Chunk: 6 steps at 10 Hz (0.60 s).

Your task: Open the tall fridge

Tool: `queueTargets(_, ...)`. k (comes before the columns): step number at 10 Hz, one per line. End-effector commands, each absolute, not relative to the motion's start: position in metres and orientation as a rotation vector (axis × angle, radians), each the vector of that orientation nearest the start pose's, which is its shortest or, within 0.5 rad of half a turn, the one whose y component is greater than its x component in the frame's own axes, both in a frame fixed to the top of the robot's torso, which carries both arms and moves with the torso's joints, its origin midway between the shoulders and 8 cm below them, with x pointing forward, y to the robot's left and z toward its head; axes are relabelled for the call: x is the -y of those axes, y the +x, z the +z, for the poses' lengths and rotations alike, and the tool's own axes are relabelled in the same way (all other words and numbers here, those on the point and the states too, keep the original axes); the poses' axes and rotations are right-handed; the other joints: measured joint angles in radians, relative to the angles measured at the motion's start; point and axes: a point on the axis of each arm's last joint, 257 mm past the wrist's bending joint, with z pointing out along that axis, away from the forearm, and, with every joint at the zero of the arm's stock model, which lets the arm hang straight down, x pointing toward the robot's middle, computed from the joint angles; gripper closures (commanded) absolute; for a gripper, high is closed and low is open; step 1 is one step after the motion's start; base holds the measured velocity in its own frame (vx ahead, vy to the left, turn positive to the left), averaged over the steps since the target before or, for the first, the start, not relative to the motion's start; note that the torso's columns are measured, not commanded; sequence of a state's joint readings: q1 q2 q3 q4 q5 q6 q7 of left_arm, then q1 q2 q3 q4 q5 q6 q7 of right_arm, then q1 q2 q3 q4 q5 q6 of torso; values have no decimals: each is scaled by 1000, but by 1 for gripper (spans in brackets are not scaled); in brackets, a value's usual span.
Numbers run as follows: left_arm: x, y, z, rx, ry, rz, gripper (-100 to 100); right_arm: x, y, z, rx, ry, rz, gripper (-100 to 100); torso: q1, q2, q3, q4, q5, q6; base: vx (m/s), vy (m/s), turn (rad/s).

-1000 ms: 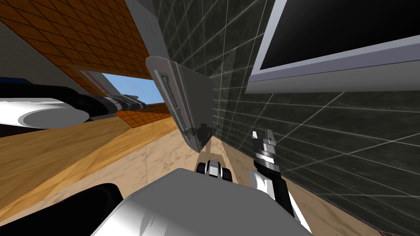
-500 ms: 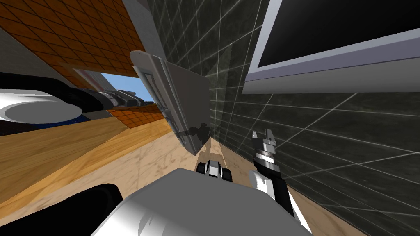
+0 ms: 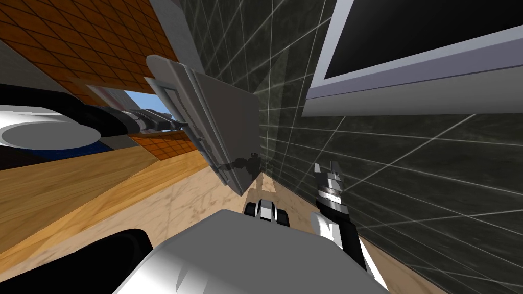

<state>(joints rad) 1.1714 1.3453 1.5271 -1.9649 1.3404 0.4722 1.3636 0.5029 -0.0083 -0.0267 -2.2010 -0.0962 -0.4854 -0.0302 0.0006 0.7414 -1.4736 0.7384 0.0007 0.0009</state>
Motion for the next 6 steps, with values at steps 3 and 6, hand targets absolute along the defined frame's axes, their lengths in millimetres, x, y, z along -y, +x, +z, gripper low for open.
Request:
queueTargets(3,-533,381,226,-479,-1840,-1706,100,304,357,-14,-608,801,1336,0,7,0,-2,4,-1,-4,-179,265,-37)
queueTargets(6,-499,389,228,-552,-1840,-1753,100,304,356,-14,-608,801,1336,0,3,-12,-11,0,-3,0,-183,295,-11)
